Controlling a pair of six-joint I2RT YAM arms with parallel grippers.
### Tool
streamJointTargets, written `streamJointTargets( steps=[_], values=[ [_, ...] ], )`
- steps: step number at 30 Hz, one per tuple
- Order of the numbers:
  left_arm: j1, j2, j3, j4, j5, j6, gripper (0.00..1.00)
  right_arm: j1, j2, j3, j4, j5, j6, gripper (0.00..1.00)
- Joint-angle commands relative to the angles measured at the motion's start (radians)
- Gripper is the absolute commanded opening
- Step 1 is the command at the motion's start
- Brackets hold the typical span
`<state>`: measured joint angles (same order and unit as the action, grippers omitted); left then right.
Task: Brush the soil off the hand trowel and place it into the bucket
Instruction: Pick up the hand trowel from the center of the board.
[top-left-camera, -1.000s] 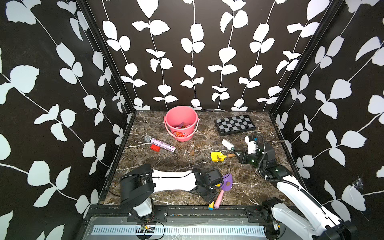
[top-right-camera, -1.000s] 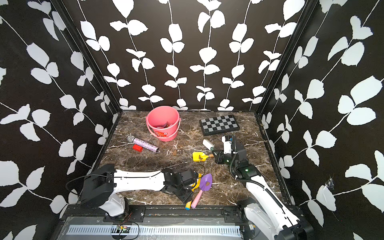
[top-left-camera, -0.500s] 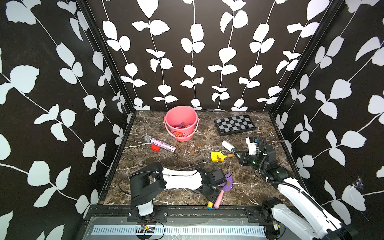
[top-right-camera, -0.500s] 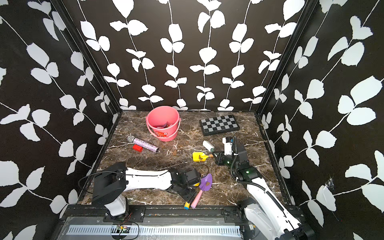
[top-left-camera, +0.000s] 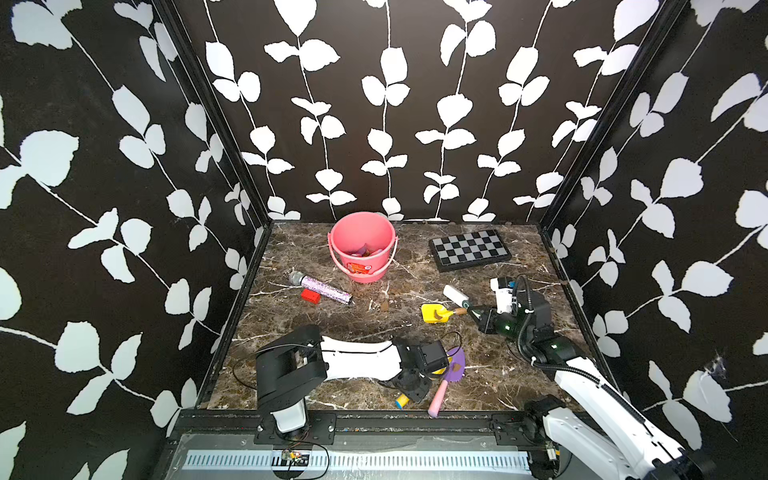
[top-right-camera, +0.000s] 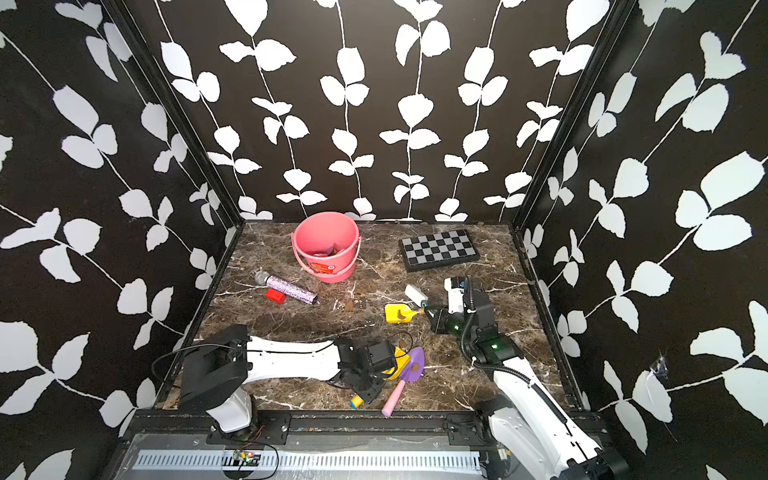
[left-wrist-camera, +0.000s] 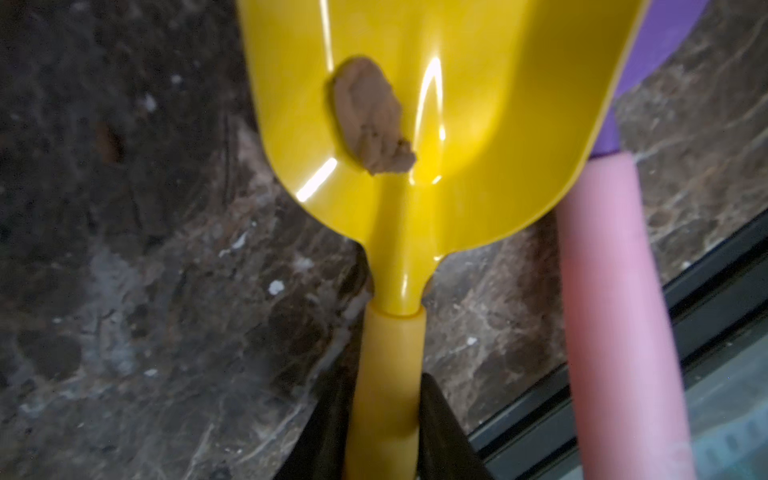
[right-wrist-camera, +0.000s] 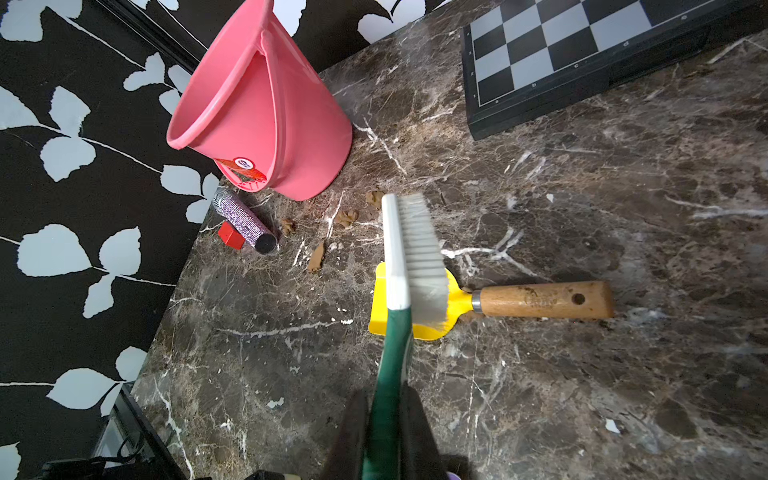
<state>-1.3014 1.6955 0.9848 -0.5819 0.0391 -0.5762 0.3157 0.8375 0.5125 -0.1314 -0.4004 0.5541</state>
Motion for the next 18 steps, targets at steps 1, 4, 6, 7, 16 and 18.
streamJointTargets(
  steps=[1, 4, 6, 7, 16, 18],
  values=[
    [0.006, -0.053, -0.015, -0.035, -0.05, 0.001, 0.27, -0.001, -0.002, 0.001, 0.053, -0.007, 0.014, 0.0],
    [0.028, -0.071, -0.021, -0.029, -0.059, 0.003, 0.23, -0.001, -0.001, 0.005, 0.05, -0.003, 0.01, 0.0],
    [0.045, -0.086, -0.024, -0.03, -0.069, 0.013, 0.21, -0.001, 0.004, 0.01, 0.049, 0.0, 0.005, 0.0],
    [0.057, -0.095, -0.024, -0.031, -0.07, 0.023, 0.2, -0.001, 0.008, 0.012, 0.049, 0.0, 0.005, 0.0],
    [0.201, -0.151, -0.035, -0.047, -0.116, 0.146, 0.17, -0.001, 0.08, 0.037, 0.079, -0.006, -0.001, 0.0],
    [0.209, -0.143, -0.03, -0.036, -0.143, 0.191, 0.17, -0.001, 0.101, 0.045, 0.09, -0.007, 0.0, 0.0]
  ],
)
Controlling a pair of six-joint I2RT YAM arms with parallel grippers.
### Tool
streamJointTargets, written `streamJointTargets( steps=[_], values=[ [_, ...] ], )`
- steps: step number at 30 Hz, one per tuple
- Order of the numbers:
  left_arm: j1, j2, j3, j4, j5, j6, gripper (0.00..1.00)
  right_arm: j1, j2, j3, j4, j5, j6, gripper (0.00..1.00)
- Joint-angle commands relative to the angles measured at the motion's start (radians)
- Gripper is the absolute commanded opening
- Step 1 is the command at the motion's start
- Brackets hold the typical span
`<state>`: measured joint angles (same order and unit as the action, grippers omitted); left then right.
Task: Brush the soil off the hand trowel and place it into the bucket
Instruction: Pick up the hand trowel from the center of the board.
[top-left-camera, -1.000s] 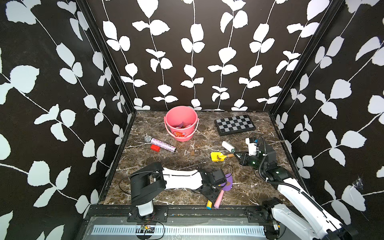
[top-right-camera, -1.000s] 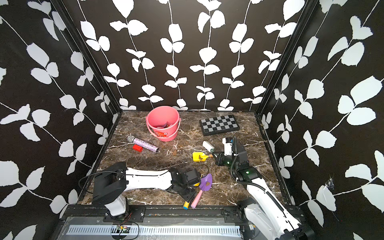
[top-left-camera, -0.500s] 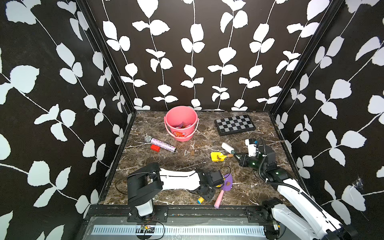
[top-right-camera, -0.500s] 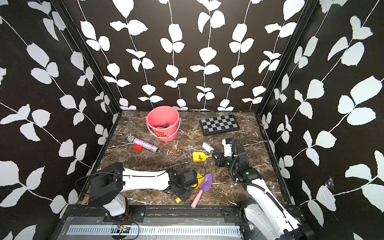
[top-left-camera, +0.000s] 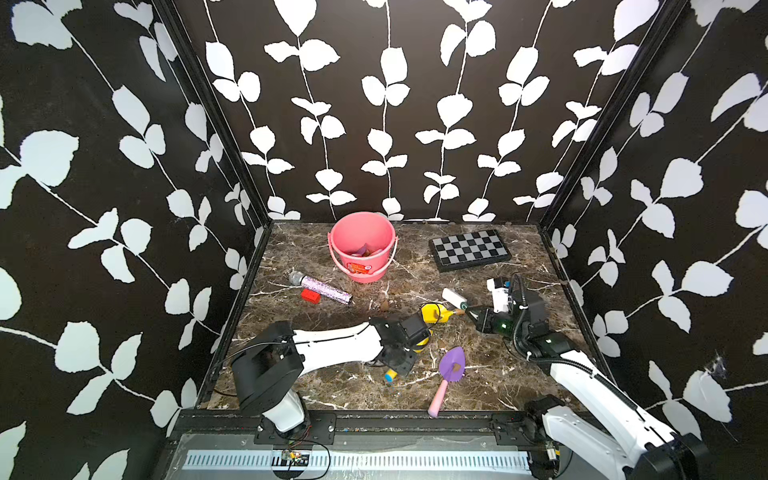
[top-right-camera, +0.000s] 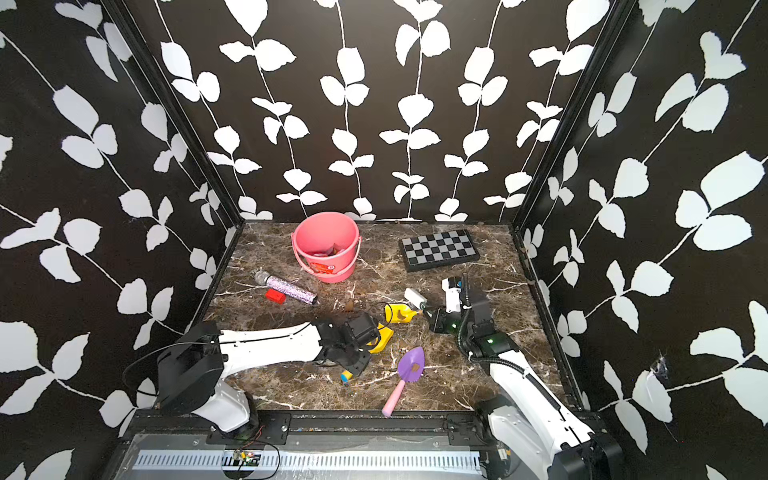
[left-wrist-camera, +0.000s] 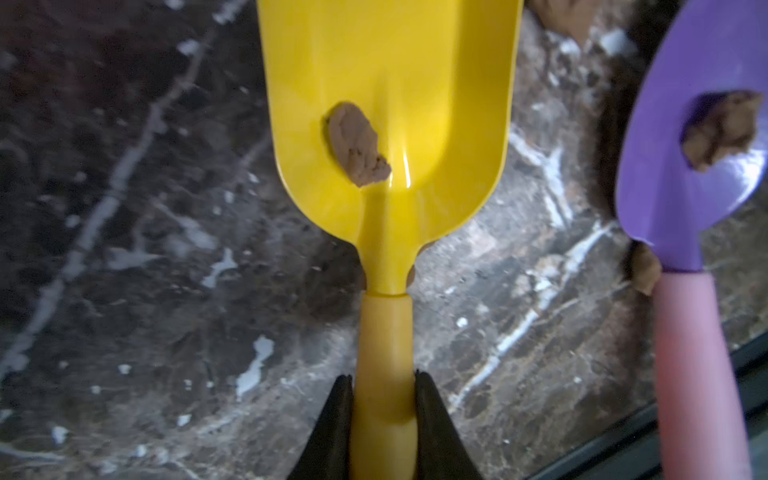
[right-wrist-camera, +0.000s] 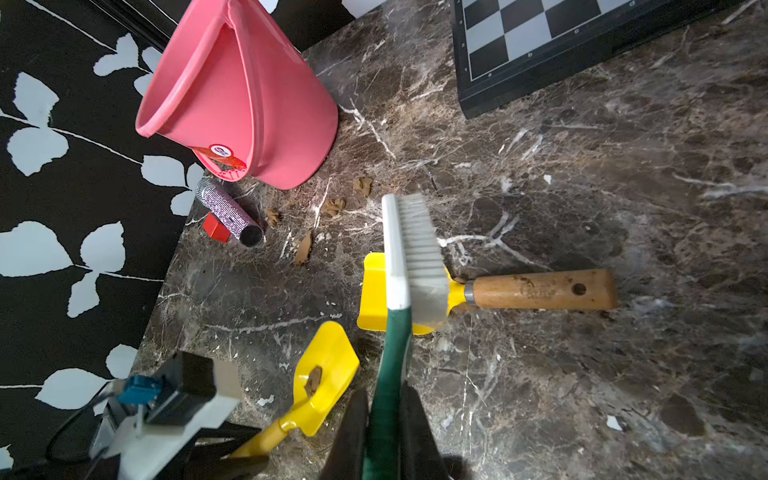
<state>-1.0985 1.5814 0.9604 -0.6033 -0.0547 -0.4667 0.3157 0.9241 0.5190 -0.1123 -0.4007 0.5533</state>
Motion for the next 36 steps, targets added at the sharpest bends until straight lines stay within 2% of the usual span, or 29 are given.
streamJointTargets(
  steps=[1, 9, 15, 21, 25, 32, 36],
  values=[
    [0.01, -0.021, -0.005, -0.004, -0.052, 0.1, 0.16, -0.001, 0.028, 0.045, 0.074, -0.007, 0.001, 0.0],
    [0.032, 0.014, -0.021, 0.052, -0.069, 0.144, 0.21, -0.001, 0.062, 0.068, 0.066, -0.006, -0.01, 0.0],
    [0.034, -0.007, -0.072, 0.11, -0.055, 0.165, 0.35, 0.0, 0.055, 0.062, 0.058, 0.003, -0.002, 0.0],
    [0.034, -0.121, -0.188, 0.186, -0.048, 0.175, 0.5, 0.0, 0.075, 0.074, 0.062, -0.005, 0.006, 0.0],
    [0.035, -0.182, -0.269, 0.24, -0.013, 0.177, 0.56, 0.009, 0.081, 0.073, 0.066, -0.004, 0.015, 0.0],
    [0.035, -0.23, -0.369, 0.341, -0.01, 0.179, 0.57, 0.034, 0.098, 0.078, 0.078, 0.007, 0.02, 0.0],
    [0.036, -0.235, -0.414, 0.39, -0.025, 0.172, 0.51, 0.037, 0.091, 0.081, 0.085, -0.018, 0.039, 0.0]
  ],
)
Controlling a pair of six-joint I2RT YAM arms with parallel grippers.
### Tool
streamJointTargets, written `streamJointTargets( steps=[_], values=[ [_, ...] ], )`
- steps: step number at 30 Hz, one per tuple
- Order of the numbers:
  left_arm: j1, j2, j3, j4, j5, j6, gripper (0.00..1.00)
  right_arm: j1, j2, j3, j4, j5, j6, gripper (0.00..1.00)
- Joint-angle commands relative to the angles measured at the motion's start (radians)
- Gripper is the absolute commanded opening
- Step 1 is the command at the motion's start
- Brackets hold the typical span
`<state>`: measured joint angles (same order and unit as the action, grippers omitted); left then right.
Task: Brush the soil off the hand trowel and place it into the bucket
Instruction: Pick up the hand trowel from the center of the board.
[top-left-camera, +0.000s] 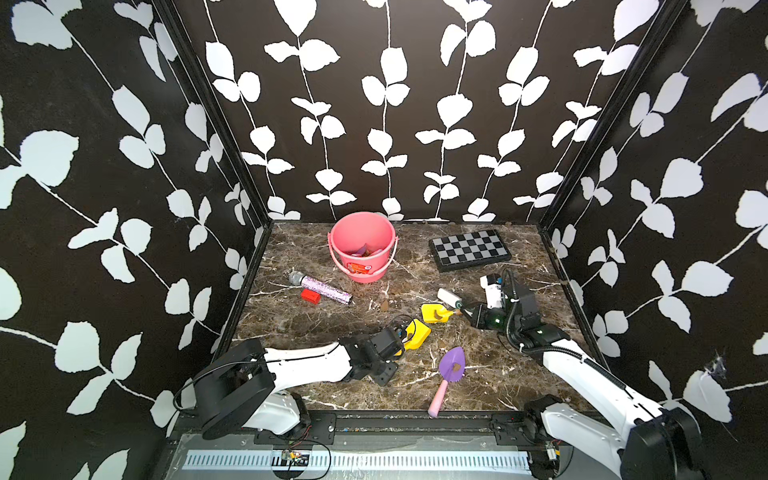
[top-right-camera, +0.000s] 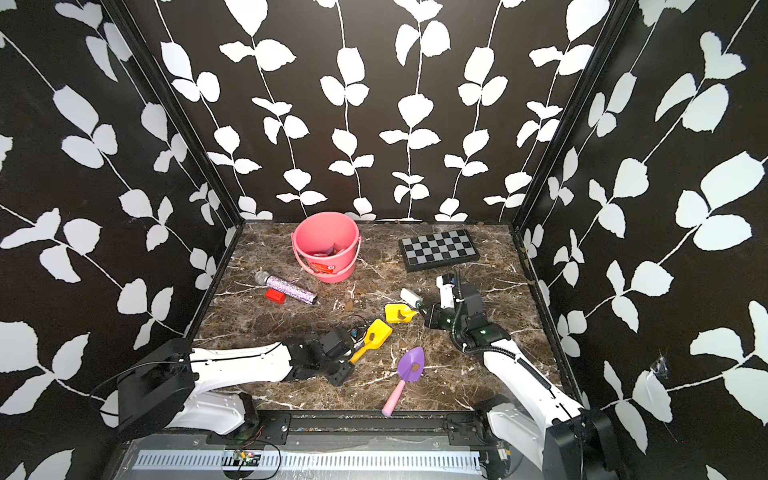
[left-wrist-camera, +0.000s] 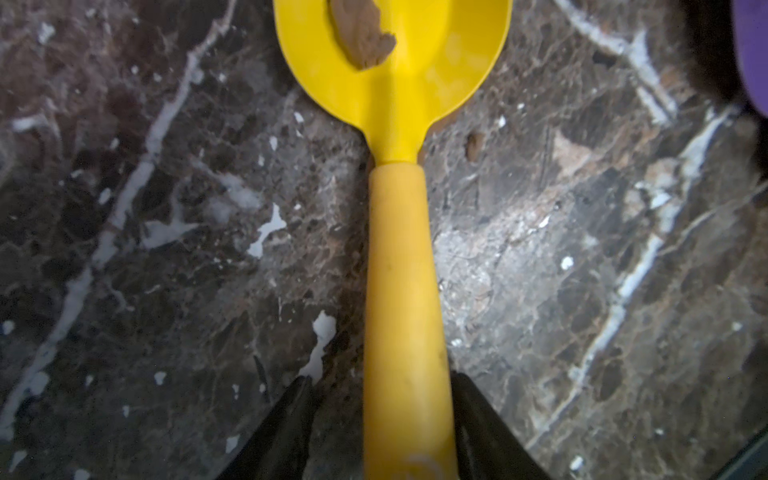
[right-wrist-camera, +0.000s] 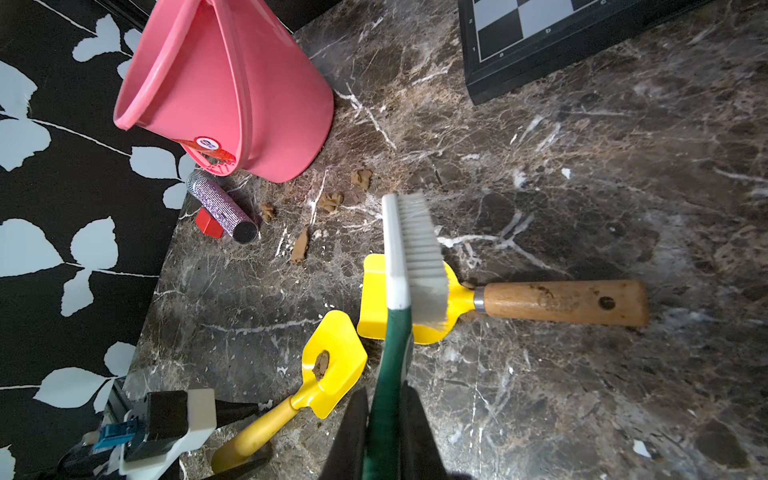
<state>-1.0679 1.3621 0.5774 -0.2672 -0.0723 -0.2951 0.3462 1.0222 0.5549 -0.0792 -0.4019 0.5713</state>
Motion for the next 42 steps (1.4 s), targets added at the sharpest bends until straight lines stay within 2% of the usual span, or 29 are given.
streamJointTargets(
  steps=[1, 10, 17, 22, 28, 31, 34, 37, 42],
  values=[
    [0.005, -0.017, -0.036, 0.062, -0.009, -0.002, 0.5, 0.007, -0.011, 0.046, 0.054, -0.025, 0.03, 0.0],
    [0.005, -0.027, -0.062, 0.094, -0.002, -0.004, 0.37, 0.007, -0.003, 0.048, 0.068, -0.053, 0.056, 0.0],
    [0.005, -0.016, -0.055, 0.091, -0.001, 0.011, 0.33, 0.01, 0.015, 0.049, 0.093, -0.083, 0.085, 0.0],
    [0.005, -0.027, -0.044, 0.075, 0.006, 0.018, 0.2, 0.014, 0.006, 0.045, 0.091, -0.104, 0.108, 0.0],
    [0.006, -0.098, -0.014, 0.004, -0.015, 0.018, 0.0, 0.014, -0.06, 0.049, 0.033, -0.167, 0.161, 0.0],
    [0.008, -0.153, 0.013, -0.055, -0.035, 0.019, 0.0, 0.014, -0.1, 0.043, 0.007, -0.213, 0.199, 0.0],
    [0.026, -0.201, 0.045, -0.126, -0.051, 0.02, 0.0, 0.014, -0.125, 0.026, 0.069, -0.306, 0.285, 0.0],
    [0.082, -0.234, 0.085, -0.201, -0.033, 0.018, 0.0, 0.019, -0.121, -0.003, 0.164, -0.378, 0.385, 0.0],
    [0.169, -0.244, 0.168, -0.287, 0.019, 0.01, 0.0, 0.09, -0.062, -0.009, 0.265, -0.409, 0.438, 0.0]
  ],
)
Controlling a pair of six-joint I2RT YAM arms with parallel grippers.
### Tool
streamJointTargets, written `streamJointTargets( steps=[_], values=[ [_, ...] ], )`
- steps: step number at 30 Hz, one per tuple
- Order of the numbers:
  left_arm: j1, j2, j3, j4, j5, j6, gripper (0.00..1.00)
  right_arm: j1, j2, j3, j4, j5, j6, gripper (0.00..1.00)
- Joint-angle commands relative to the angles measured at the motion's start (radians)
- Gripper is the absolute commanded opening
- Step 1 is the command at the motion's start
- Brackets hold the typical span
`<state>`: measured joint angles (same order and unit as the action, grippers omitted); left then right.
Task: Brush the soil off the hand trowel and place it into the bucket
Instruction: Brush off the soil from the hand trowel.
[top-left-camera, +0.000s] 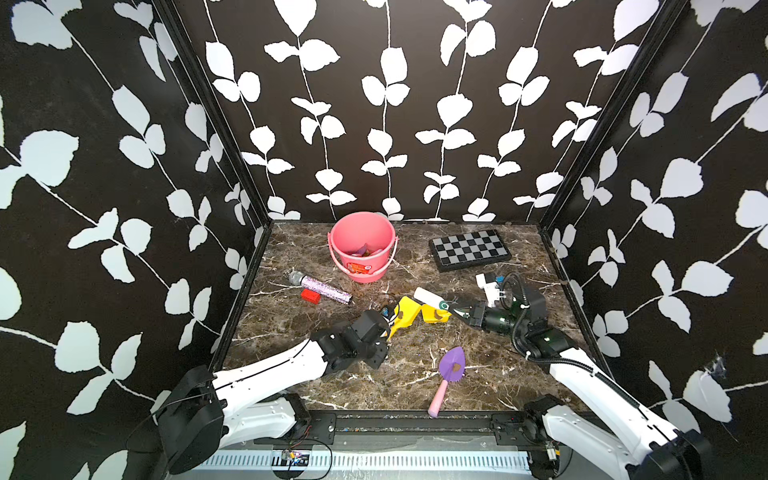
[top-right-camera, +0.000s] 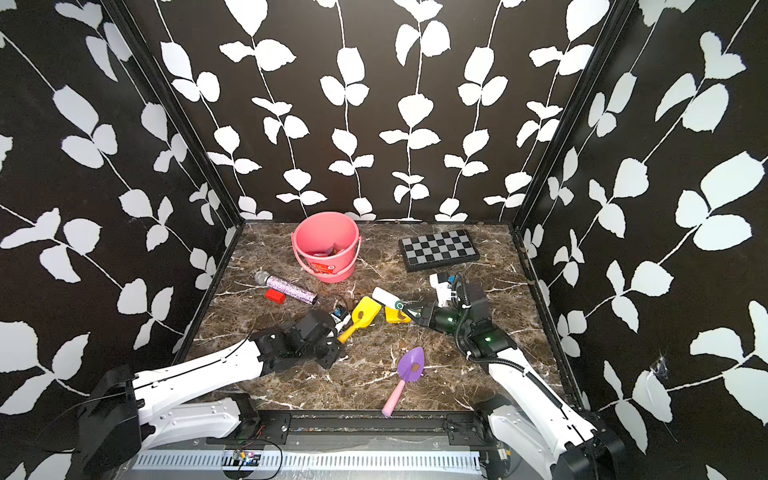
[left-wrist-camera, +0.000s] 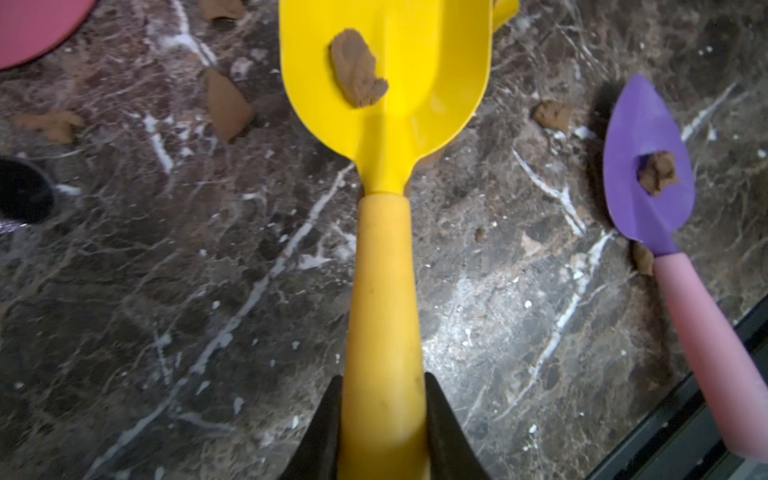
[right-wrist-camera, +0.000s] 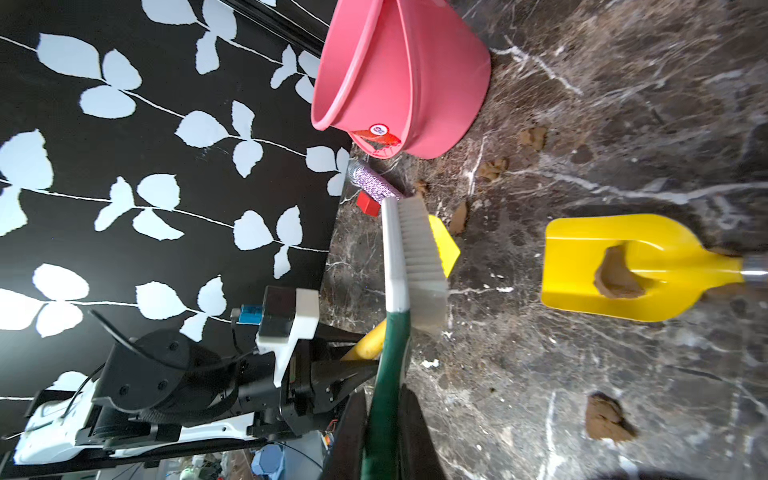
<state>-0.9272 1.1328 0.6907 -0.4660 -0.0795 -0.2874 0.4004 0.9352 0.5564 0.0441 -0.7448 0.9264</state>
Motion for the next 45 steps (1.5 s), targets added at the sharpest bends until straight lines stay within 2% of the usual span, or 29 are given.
streamJointTargets(
  steps=[1, 9, 15, 18, 21, 28, 40, 45],
  values=[
    [0.035, -0.012, 0.07, -0.104, 0.026, 0.005, 0.0, 0.048, 0.039, -0.01, 0.172, -0.07, 0.097, 0.0],
    [0.068, -0.006, 0.113, -0.127, 0.043, 0.014, 0.0, 0.127, 0.197, 0.006, 0.338, -0.08, 0.142, 0.0],
    [0.068, -0.016, 0.123, -0.134, 0.045, 0.017, 0.0, 0.144, 0.292, 0.025, 0.402, -0.095, 0.154, 0.0],
    [0.068, -0.014, 0.134, -0.148, 0.035, 0.015, 0.0, 0.149, 0.317, 0.04, 0.39, -0.104, 0.141, 0.0],
    [0.068, -0.014, 0.14, -0.154, 0.037, 0.01, 0.0, 0.142, 0.327, 0.069, 0.293, -0.093, 0.077, 0.0],
    [0.074, 0.0, 0.154, -0.203, 0.007, -0.005, 0.0, 0.064, 0.284, 0.137, 0.199, -0.071, 0.006, 0.0],
    [0.09, 0.007, 0.157, -0.21, 0.026, -0.035, 0.0, 0.175, 0.365, 0.107, 0.343, -0.08, 0.062, 0.0],
    [0.092, -0.004, 0.156, -0.209, 0.058, -0.047, 0.0, 0.17, 0.417, 0.101, 0.341, -0.077, 0.038, 0.0]
  ],
)
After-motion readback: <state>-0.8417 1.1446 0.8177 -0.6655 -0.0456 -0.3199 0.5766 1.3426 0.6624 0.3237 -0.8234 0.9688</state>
